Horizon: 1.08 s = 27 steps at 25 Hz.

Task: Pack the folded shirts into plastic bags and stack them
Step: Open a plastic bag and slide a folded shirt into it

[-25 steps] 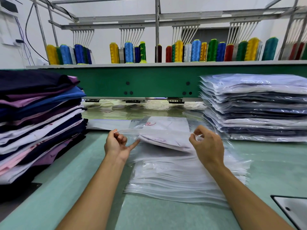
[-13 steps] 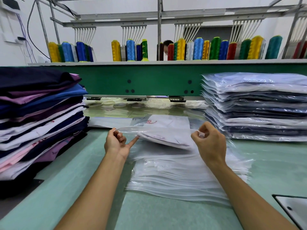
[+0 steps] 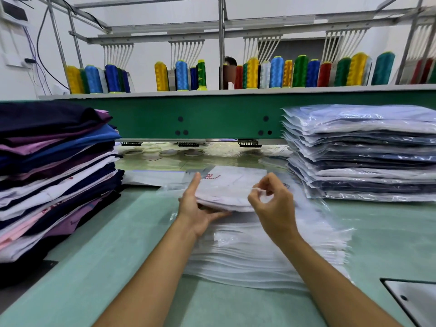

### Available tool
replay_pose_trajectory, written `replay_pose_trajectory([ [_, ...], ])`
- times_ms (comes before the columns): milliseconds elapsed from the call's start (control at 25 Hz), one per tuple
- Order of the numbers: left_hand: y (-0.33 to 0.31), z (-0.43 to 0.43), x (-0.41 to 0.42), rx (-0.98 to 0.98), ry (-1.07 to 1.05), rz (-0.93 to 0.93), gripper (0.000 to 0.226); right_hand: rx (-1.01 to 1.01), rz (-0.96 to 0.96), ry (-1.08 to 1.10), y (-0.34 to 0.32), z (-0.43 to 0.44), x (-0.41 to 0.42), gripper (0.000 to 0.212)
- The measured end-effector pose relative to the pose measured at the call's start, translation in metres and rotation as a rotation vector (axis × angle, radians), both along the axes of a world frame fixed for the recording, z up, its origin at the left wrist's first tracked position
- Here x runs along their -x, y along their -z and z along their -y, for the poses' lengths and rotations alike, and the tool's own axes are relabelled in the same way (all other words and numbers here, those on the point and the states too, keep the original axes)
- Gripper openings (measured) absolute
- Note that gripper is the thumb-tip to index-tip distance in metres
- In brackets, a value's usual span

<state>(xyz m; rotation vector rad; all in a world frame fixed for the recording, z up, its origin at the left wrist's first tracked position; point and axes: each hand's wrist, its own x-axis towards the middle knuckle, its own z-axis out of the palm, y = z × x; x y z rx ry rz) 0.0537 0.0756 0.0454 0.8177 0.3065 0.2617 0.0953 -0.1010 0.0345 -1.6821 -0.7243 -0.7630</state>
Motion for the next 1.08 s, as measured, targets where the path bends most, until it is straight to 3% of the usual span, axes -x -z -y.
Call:
replay_pose_trajectory([
  [80, -0.001, 0.013, -0.009, -0.024, -0.018, -0.075, 0.065, 0.079, 0.014, -0.097, 0.002, -0.010, 0.008, 0.011],
  [240, -0.003, 0.026, -0.024, -0.111, -0.286, -0.287, 0.062, 0.235, 0.049, -0.183, 0.008, -0.022, 0.017, 0.016],
  [440, -0.022, 0.016, -0.029, -0.096, -0.249, -0.277, 0.070, 0.283, 0.011, -0.211, 0.007, -0.019, 0.018, 0.018],
  [560, -0.022, 0.009, -0.038, -0.201, -0.313, -0.316, 0.062, 0.340, -0.013, -0.185, 0.009, -0.016, 0.015, 0.017],
  [800, -0.019, 0.004, -0.048, -0.453, -0.460, -0.325, 0.056, 0.188, -0.061, -0.104, 0.010, -0.011, 0.008, 0.010],
  [1080, -0.068, -0.025, -0.043, -0.689, -0.319, -0.240, 0.036, 0.011, -0.250, 0.185, 0.001, -0.005, -0.030, 0.015],
])
